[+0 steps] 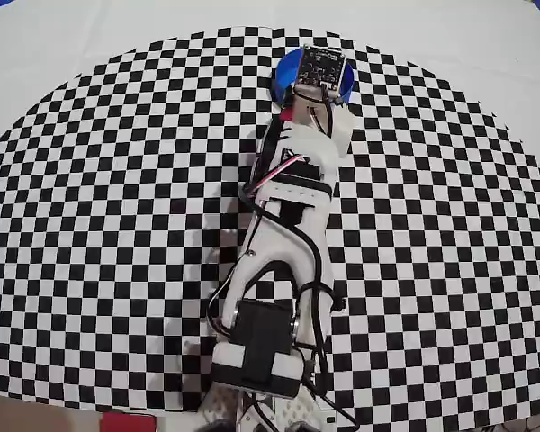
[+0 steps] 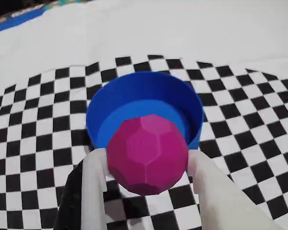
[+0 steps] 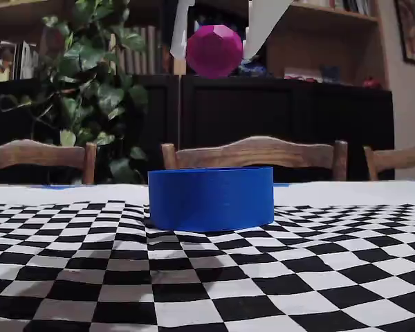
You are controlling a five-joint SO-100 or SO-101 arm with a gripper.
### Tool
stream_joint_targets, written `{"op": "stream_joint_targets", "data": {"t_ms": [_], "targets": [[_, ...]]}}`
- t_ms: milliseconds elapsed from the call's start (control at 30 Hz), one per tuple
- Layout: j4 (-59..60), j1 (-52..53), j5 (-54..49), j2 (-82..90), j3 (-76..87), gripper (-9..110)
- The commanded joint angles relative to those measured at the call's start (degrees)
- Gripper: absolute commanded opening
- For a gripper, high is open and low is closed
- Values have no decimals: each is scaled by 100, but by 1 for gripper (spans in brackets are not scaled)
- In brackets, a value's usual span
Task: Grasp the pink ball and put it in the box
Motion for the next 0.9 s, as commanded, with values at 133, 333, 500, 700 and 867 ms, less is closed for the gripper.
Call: {"op": "stream_joint_targets", "data": {"t_ms": [133,333,500,700,867], "targets": [[-97,-114,-9,-255,-536,0],[-97,-114,0,-615,-905,0],[-97,-114,9,-914,-1195,0],[-97,-114,18,-1248,-1521,0],[-97,-114,18,-1529,-1784,0]]}}
